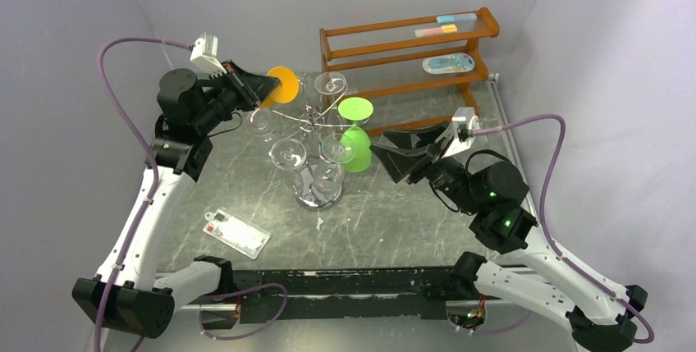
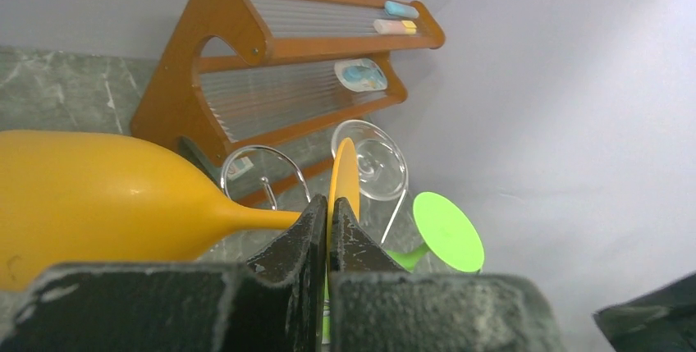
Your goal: Place the wine glass upside down on the wine glass rack
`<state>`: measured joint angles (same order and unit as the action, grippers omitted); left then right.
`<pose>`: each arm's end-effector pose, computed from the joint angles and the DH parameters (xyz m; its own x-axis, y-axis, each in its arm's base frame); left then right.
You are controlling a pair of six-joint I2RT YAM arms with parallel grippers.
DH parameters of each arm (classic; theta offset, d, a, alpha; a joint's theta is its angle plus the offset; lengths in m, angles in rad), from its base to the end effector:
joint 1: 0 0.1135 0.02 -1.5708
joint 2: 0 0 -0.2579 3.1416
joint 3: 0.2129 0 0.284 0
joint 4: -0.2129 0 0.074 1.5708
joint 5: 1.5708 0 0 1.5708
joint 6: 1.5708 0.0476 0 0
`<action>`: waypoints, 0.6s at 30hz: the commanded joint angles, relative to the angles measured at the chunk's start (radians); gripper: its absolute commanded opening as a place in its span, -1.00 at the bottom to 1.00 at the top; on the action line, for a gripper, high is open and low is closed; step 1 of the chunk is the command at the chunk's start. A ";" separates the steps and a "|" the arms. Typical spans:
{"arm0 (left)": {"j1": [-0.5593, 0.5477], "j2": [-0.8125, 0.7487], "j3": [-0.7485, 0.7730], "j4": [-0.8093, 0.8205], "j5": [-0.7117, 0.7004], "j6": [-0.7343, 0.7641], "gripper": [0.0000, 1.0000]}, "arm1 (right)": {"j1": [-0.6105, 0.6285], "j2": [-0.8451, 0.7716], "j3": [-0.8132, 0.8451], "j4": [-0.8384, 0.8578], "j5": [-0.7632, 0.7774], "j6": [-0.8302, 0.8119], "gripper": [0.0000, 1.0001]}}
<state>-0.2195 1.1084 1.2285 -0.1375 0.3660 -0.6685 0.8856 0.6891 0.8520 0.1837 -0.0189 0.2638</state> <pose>0.2811 -0.0802 0.4351 -0.3558 -0.5136 -0.7808 0.4231 0.6564 -0.6246 0.1255 0.1550 0.4230 0.0027 0.4153 -0.9097 -0.8143 0.5290 0.2391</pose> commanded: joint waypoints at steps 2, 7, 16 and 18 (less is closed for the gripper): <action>0.015 -0.037 -0.041 0.076 0.086 -0.064 -0.90 | 0.002 -0.035 -0.037 -0.101 0.075 0.099 0.10; 0.016 -0.032 -0.055 0.096 0.105 -0.105 -0.90 | 0.003 -0.053 -0.059 -0.124 0.112 0.129 0.09; 0.019 -0.046 -0.082 0.090 0.069 -0.215 -0.90 | 0.002 -0.119 -0.179 -0.098 0.201 0.223 0.08; 0.019 -0.043 -0.080 0.076 0.057 -0.230 -0.90 | 0.002 -0.119 -0.193 -0.100 0.209 0.239 0.07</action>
<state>-0.2100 1.0817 1.1500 -0.0822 0.4191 -0.8284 0.8856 0.5838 0.6876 0.0841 0.1429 0.4454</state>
